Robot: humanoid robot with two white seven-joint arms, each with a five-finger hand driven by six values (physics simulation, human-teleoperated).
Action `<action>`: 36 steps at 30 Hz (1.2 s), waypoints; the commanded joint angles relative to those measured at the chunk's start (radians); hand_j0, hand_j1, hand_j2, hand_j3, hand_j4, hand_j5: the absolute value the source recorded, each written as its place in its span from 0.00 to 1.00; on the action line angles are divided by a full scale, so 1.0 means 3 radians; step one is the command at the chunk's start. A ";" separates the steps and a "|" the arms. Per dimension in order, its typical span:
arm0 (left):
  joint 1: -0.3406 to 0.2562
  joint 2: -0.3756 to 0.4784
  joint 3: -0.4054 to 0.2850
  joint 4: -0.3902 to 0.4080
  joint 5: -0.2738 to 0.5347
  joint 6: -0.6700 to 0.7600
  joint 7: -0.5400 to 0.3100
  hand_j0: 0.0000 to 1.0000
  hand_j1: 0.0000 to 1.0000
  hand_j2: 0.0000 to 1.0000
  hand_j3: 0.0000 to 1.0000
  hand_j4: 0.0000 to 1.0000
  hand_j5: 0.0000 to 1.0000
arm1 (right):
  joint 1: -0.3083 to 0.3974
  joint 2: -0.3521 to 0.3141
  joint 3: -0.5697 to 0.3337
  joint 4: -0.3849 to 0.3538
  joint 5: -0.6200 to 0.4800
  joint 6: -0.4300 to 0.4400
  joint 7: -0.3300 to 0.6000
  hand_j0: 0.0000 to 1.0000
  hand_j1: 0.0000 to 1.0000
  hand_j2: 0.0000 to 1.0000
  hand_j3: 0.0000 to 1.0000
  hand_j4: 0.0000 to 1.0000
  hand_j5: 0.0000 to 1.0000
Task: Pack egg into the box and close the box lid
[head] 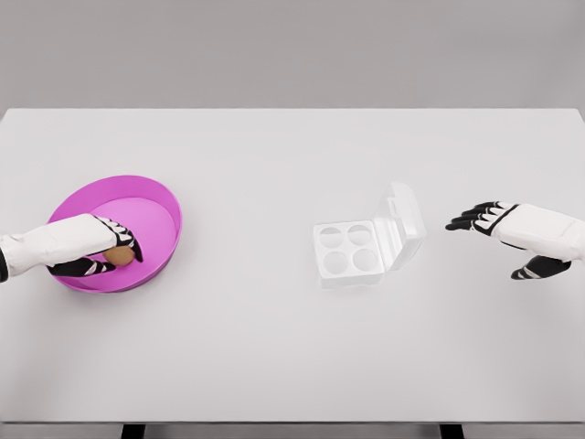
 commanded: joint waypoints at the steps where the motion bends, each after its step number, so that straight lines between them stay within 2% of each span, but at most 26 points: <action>1: -0.0005 0.0004 0.0003 0.0002 0.0017 0.0008 0.0001 0.43 0.43 0.43 0.43 0.43 0.43 | 0.0000 -0.0009 0.0000 0.0001 -0.0020 0.0009 -0.0001 1.00 1.00 1.00 1.00 1.00 1.00; 4: -0.0005 0.0004 0.0013 0.0002 0.0022 0.0008 0.0001 0.37 0.37 0.37 0.37 0.37 0.37 | 0.0000 -0.0009 0.0000 0.0016 -0.0020 0.0009 -0.0001 1.00 1.00 1.00 1.00 1.00 1.00; 8: -0.0061 -0.0002 0.0024 0.0002 0.0027 0.0008 0.0001 0.35 0.35 0.35 0.35 0.35 0.35 | 0.0000 -0.0009 0.0000 0.0016 -0.0020 0.0009 -0.0001 1.00 1.00 1.00 1.00 1.00 1.00; 23: -0.0312 -0.0104 0.0059 -0.0054 0.0078 0.0008 0.0001 0.32 0.32 0.32 0.32 0.32 0.32 | 0.0000 -0.0014 0.0000 0.0032 -0.0020 0.0009 -0.0001 1.00 1.00 1.00 1.00 1.00 1.00; 36: -0.0363 -0.0288 0.0059 -0.0274 0.0073 0.0008 0.0001 0.31 0.31 0.31 0.31 0.31 0.31 | 0.0005 -0.0019 0.0000 0.0016 -0.0020 0.0009 -0.0001 1.00 1.00 1.00 1.00 1.00 1.00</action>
